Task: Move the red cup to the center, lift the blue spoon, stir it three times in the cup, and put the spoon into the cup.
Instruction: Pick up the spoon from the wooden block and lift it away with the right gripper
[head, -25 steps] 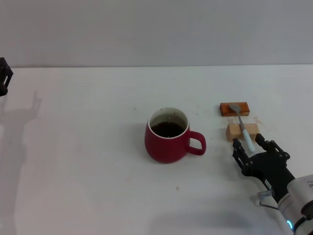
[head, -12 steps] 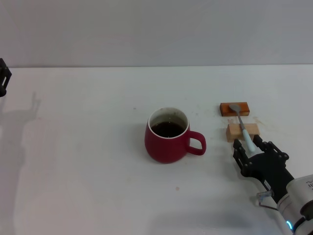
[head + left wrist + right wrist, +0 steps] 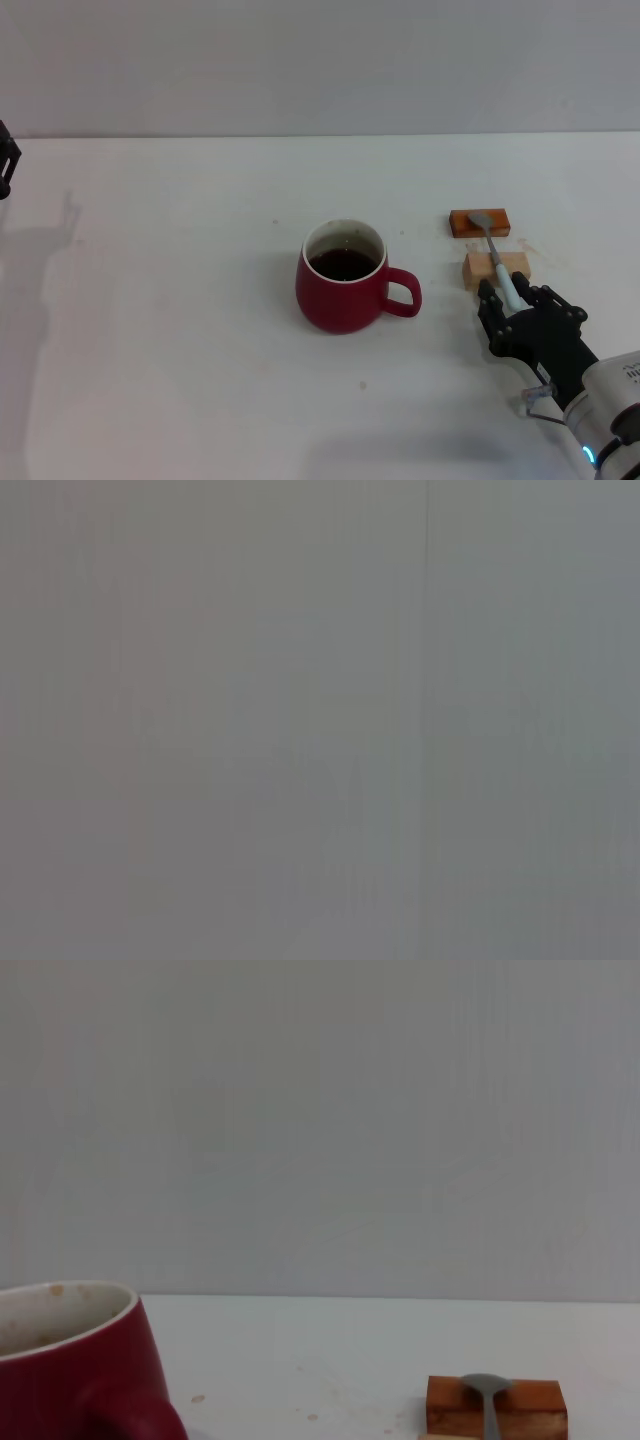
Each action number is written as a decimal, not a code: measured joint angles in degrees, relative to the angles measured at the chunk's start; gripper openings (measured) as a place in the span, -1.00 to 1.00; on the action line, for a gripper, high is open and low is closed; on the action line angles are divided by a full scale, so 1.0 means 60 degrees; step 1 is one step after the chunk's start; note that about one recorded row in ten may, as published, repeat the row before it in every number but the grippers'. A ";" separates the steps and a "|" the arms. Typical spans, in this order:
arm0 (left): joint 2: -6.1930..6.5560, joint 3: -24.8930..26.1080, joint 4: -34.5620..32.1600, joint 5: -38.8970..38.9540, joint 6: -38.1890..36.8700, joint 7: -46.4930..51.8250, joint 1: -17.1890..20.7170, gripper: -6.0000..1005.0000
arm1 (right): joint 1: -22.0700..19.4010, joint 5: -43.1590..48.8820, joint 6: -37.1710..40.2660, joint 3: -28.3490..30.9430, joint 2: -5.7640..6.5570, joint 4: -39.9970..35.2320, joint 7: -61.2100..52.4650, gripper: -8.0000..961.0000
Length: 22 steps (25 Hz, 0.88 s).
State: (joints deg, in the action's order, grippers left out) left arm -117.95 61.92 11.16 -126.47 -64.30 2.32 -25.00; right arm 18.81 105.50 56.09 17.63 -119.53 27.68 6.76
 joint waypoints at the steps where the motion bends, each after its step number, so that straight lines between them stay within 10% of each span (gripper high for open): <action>1: 0.0000 0.0005 0.0000 0.0000 -0.0004 0.0015 0.0010 0.67 | 0.0004 -0.0001 -0.0002 -0.0002 0.0000 0.0000 0.0000 -0.16; 22: 0.0000 0.0051 -0.0001 0.0000 -0.0080 0.0083 0.0111 0.67 | -0.0038 -0.0007 0.0008 0.0046 -0.0004 0.0051 0.0000 -0.34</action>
State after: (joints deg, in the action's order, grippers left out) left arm -117.95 62.23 11.16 -126.47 -64.78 2.82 -24.34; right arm 18.58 105.46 56.14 17.91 -119.56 27.98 6.76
